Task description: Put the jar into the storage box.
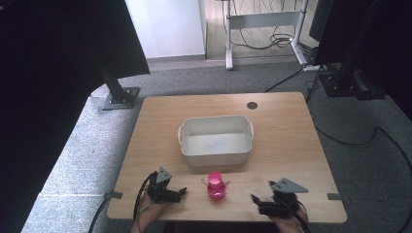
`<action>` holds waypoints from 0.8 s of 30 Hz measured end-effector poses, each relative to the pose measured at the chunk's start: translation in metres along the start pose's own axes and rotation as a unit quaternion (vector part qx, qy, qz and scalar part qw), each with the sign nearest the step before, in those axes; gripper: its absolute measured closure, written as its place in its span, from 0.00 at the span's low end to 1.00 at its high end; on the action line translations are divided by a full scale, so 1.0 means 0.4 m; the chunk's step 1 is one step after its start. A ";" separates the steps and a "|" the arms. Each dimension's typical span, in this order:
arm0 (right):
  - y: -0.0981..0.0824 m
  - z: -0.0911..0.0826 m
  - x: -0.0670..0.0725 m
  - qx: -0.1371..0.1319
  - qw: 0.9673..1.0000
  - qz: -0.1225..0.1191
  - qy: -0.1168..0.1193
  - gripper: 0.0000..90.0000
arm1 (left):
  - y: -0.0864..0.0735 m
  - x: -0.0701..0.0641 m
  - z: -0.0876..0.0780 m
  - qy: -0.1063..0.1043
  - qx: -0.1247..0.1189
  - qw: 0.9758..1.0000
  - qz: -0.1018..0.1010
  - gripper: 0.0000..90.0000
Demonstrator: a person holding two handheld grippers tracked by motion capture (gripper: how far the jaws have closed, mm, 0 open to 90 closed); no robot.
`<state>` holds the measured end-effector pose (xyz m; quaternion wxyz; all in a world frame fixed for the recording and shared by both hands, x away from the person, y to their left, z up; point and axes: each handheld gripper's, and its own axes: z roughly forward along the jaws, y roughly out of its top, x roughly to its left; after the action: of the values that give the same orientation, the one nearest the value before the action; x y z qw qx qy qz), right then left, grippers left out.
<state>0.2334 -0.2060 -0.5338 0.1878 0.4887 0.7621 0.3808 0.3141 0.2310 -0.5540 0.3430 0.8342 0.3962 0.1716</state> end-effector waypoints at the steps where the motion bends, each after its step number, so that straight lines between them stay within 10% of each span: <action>1: -0.027 -0.002 -0.022 0.015 1.000 0.006 -0.021 0.12 | 0.000 0.000 0.000 0.000 0.000 1.000 0.000 0.02; 5: -0.067 -0.007 -0.052 0.027 0.998 0.002 -0.048 0.09 | 0.000 0.000 0.000 0.000 0.000 1.000 0.000 0.02; 24: -0.065 -0.012 -0.053 0.013 0.999 -0.005 -0.040 0.06 | 0.000 0.000 0.000 0.000 0.001 1.000 0.000 0.02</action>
<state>0.2243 -0.2329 -0.5525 0.2137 0.5024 0.7614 0.3497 0.3141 0.2310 -0.5540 0.3424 0.8345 0.3961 0.1717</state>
